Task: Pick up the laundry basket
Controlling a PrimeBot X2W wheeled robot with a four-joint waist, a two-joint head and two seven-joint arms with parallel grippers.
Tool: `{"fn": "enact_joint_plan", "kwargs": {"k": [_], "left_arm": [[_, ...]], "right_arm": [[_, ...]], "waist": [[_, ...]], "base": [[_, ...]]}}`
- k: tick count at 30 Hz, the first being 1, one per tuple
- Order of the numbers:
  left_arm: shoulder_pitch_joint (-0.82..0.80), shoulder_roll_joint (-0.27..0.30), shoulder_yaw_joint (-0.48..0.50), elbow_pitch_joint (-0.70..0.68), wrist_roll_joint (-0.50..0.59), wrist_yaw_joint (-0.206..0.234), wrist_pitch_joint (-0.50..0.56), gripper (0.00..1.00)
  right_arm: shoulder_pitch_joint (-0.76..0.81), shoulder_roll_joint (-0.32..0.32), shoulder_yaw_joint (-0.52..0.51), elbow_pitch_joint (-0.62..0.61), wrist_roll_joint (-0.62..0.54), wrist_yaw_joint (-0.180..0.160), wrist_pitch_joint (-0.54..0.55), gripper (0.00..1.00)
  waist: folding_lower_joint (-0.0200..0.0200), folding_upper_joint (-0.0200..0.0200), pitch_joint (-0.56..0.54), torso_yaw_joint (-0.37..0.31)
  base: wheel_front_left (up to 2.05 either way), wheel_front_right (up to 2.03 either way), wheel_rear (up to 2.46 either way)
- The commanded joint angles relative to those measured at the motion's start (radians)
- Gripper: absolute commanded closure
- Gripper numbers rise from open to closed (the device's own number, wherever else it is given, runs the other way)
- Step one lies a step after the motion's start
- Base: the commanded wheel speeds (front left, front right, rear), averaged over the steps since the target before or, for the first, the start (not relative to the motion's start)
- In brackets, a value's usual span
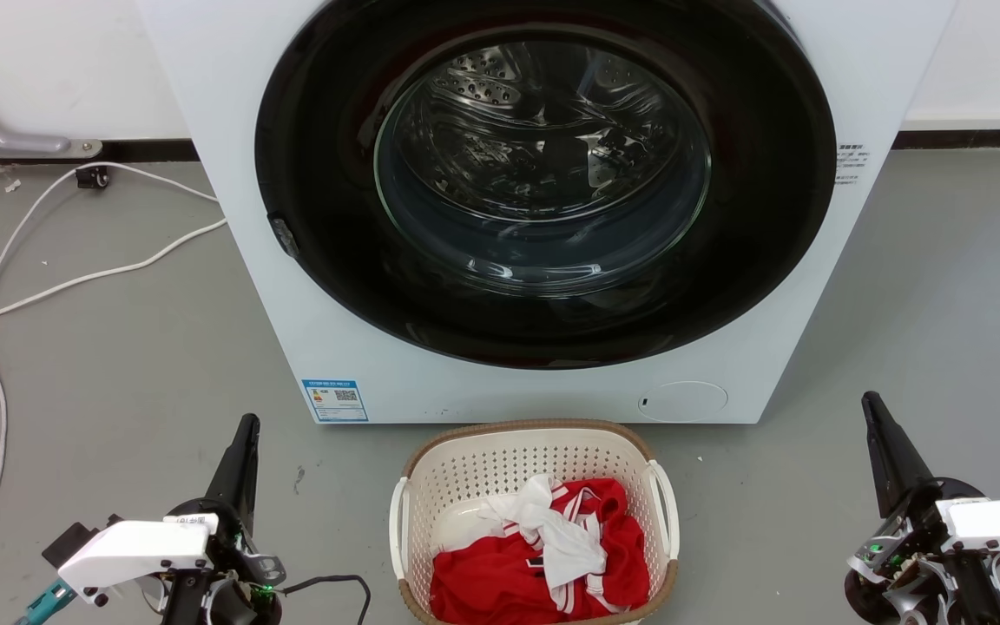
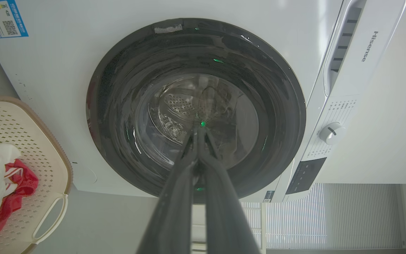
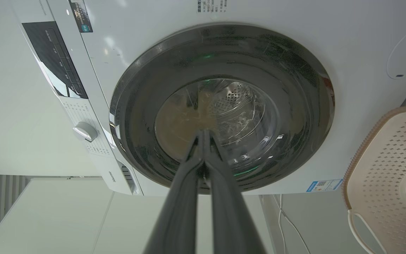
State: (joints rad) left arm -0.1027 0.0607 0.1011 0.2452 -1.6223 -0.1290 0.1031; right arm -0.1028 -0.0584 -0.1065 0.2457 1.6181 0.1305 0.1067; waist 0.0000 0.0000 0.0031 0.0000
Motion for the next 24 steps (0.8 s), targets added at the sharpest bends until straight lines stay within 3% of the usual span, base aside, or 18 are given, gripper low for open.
{"fn": "enact_joint_plan", "kwargs": {"k": [1,24], "left_arm": [[-0.009,-0.001,0.003,0.002,0.004,-0.003,0.003,1.0],[-0.01,-0.004,0.007,0.002,0.008,-0.003,0.008,1.0]], "right_arm": [[-0.011,0.004,-0.002,0.001,-0.006,0.0,0.004,1.0],[-0.011,0.005,-0.004,0.001,-0.009,0.0,0.007,1.0]], "waist": [[0.0,0.0,0.0,0.0],[0.0,0.0,0.0,0.0]], "base": [[0.0,0.0,0.0],[0.0,0.0,0.0]]}}
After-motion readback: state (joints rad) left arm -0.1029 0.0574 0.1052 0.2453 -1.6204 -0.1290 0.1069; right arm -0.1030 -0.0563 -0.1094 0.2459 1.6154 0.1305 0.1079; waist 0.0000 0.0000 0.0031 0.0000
